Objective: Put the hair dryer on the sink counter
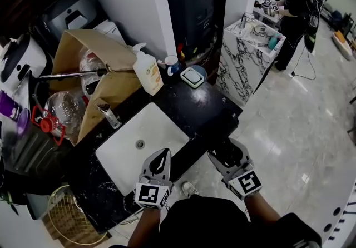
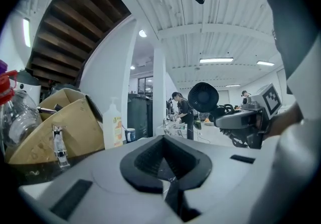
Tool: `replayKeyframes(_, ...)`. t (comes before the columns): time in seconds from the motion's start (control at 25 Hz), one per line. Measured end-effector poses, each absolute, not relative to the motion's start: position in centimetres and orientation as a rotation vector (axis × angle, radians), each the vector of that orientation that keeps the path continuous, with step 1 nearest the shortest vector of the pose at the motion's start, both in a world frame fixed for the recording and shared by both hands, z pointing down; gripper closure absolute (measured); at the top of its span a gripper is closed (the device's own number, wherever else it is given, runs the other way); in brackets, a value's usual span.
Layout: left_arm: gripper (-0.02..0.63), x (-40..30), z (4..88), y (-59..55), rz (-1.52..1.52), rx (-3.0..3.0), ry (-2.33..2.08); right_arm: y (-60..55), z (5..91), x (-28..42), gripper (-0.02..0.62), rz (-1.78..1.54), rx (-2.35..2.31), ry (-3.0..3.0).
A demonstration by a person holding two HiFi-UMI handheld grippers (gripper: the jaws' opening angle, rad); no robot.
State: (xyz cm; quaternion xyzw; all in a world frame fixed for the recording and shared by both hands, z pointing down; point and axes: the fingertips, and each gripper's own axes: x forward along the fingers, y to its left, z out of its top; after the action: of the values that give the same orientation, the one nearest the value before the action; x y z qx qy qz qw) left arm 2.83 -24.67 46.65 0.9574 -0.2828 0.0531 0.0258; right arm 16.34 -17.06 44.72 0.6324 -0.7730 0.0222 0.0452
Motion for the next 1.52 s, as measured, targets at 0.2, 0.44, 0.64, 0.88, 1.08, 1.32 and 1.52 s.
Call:
replayKeyframes(0.2, 0.611, 2.1, 45.9, -27.4, 0.110, 2.939, -0.904, -19.9, 44.6, 15.5, 0.342, 0.089, 1.909, -2.404)
replayKeyframes(0.44, 0.611, 1.6, 45.7, -29.1, 0.075, 2.930, -0.935, -22.9, 45.9, 15.6, 0.342, 0.119, 1.877, -2.400)
replayKeyframes(0.64, 0.611, 0.5, 46.5, -30.0, 0.115, 2.903, -0.989, -25.1, 47.0, 16.4, 0.342, 0.172, 1.825, -2.426)
replayKeyframes(0.88, 0.611, -1.3, 47.6, -31.1, 0.196, 2.845, -1.130, -27.8, 48.6, 16.7, 0.342, 0.178, 1.713, -2.456)
replayKeyframes(1.08, 0.611, -2.1, 47.9, -30.9, 0.260, 2.802, -1.239, -30.7, 49.7, 17.3, 0.342, 0.272, 1.664, -2.495)
replayKeyframes(1.32, 0.611, -3.1, 47.7, -31.6, 0.224, 2.692, -1.356, -34.5, 52.4, 17.9, 0.342, 0.338, 1.531, -2.455)
replayKeyframes(1.52, 0.611, -2.6, 46.8, -32.1, 0.244, 2.678, -1.480, -37.3, 55.1, 17.9, 0.342, 0.393, 1.438, -2.383)
